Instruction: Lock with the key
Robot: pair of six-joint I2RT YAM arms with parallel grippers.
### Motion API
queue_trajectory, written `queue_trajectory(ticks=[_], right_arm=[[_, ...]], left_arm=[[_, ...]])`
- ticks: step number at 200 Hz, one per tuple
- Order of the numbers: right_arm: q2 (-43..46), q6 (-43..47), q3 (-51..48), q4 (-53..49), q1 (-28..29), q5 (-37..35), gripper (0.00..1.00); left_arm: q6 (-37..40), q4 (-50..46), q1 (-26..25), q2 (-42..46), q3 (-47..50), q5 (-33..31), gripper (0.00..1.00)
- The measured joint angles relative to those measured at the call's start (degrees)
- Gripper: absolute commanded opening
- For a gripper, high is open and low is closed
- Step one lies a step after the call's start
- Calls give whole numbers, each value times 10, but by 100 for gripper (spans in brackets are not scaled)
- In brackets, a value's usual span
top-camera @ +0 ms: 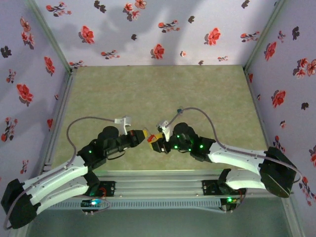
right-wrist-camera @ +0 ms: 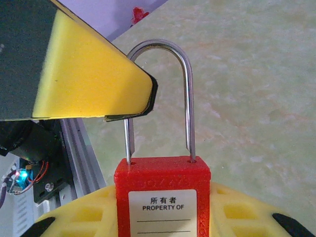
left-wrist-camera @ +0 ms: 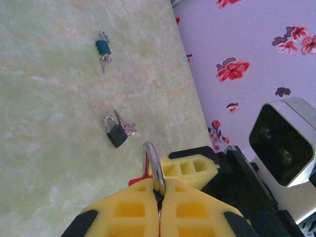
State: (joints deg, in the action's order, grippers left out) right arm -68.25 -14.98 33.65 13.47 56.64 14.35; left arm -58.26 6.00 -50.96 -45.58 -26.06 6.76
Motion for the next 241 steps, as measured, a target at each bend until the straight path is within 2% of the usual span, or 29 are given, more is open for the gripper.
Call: queue_trajectory(ticks=[105, 174, 234, 241], right_arm=[[40, -10, -20, -9, 0, -21, 0], [70, -19, -37, -13, 0, -5, 0], [75, -23, -38, -14, -7, 9, 0], [75, -24, -38, -13, -7, 11, 0]], left_arm=[[4, 47, -32, -26, 3, -28, 0], [47, 59, -57, -21, 7, -38, 0], [50, 85, -59, -15, 21, -37, 0], [52, 82, -59, -12, 21, -37, 3]])
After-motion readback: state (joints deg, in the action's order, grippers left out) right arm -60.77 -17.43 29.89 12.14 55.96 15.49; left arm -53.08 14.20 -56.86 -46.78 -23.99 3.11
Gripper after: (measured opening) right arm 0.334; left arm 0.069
